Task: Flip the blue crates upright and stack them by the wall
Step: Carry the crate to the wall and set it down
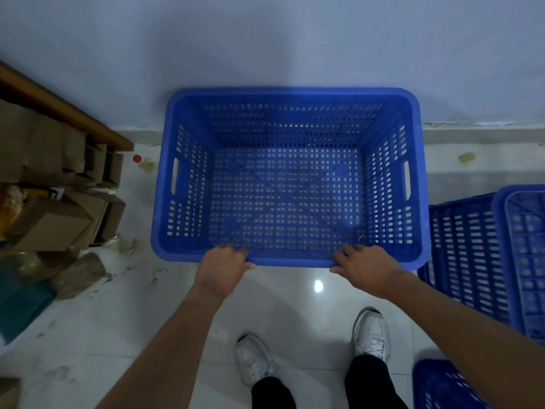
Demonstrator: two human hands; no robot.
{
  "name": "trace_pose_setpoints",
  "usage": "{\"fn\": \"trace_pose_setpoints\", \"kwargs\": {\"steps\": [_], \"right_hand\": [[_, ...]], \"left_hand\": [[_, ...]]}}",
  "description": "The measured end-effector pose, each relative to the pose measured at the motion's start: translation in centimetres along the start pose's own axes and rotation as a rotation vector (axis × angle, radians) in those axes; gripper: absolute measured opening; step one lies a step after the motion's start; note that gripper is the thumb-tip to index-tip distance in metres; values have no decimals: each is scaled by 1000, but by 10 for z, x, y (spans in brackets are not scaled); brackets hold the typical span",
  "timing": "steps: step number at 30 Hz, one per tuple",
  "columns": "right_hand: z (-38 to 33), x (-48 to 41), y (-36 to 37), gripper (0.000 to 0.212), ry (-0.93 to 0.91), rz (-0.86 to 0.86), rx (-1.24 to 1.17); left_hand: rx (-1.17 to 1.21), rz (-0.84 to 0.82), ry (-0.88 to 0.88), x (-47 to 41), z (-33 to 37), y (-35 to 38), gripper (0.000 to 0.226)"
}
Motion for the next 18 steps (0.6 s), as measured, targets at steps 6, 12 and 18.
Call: {"fn": "trace_pose_setpoints", "kwargs": {"steps": [6,12,18], "right_hand": [[10,1,11,41,51,15,-39],[2,5,12,43,331,94,-326],[-31,57,-19,51,422,47,-528]], "left_hand": [[58,-33,-35,-3,4,2,49],[238,-97,-135,14,17,4,43],[388,-243,-98,70,35,-46,51]]}}
Point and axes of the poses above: each hand's wrist, its own x-axis away from the middle knuckle, its own y-axis out of the palm, z = x × y, the point moved 3 cm from there along -x, towards the middle knuckle, and after that the axes turned 13 degrees about -y, right-handed, at the moved point
